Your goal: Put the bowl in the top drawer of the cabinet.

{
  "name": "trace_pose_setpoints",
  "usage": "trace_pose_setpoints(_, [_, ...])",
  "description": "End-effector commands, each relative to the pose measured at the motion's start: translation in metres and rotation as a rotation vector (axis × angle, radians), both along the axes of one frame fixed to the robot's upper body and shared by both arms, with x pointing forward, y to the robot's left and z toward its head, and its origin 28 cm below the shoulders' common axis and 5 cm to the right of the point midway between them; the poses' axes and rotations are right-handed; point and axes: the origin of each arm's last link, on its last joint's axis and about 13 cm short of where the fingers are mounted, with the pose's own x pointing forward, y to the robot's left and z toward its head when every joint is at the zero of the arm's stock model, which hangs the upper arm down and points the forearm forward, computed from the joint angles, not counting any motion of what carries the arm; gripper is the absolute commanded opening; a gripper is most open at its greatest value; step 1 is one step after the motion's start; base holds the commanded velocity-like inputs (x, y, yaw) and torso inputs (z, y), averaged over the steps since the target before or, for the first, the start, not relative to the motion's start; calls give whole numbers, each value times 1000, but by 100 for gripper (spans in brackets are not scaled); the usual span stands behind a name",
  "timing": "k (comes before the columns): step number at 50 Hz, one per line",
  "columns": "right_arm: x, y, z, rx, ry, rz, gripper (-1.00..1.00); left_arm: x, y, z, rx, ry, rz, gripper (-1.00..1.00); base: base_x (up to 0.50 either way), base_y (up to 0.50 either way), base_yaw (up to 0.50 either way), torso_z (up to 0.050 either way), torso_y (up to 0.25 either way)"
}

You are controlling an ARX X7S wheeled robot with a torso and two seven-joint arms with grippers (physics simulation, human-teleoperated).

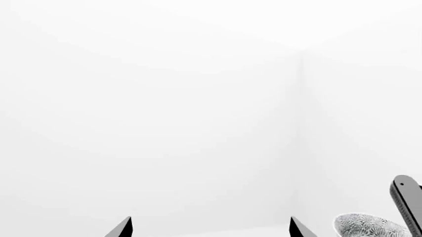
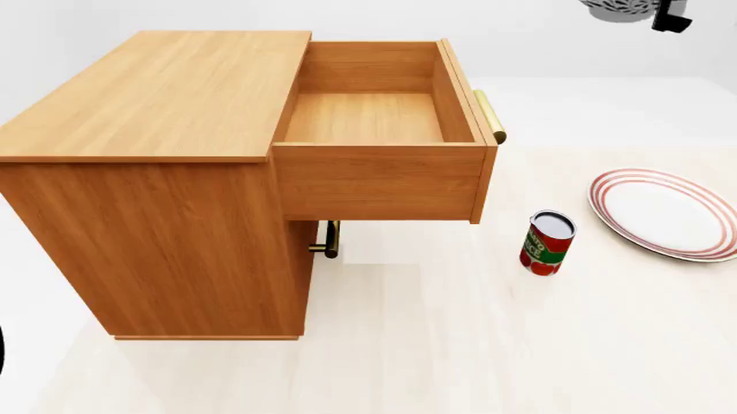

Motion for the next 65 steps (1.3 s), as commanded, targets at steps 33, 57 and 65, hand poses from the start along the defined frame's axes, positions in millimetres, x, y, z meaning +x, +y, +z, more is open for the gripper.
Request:
trace_pose_setpoints(33, [24,106,-8,-33,-117,542,-100,-12,-1,11,95,12,1,100,0,0,0,0,0])
trace_pose_setpoints(57, [21,117,-3,-63,-106,679,-100,-26,8,14,97,-35,-17,100,0,0,0,0,0])
trace_pose_setpoints(65, [21,117,-3,-85,-114,683,-100,-26,8,13,106,-48,-20,100,0,0,0,0,0])
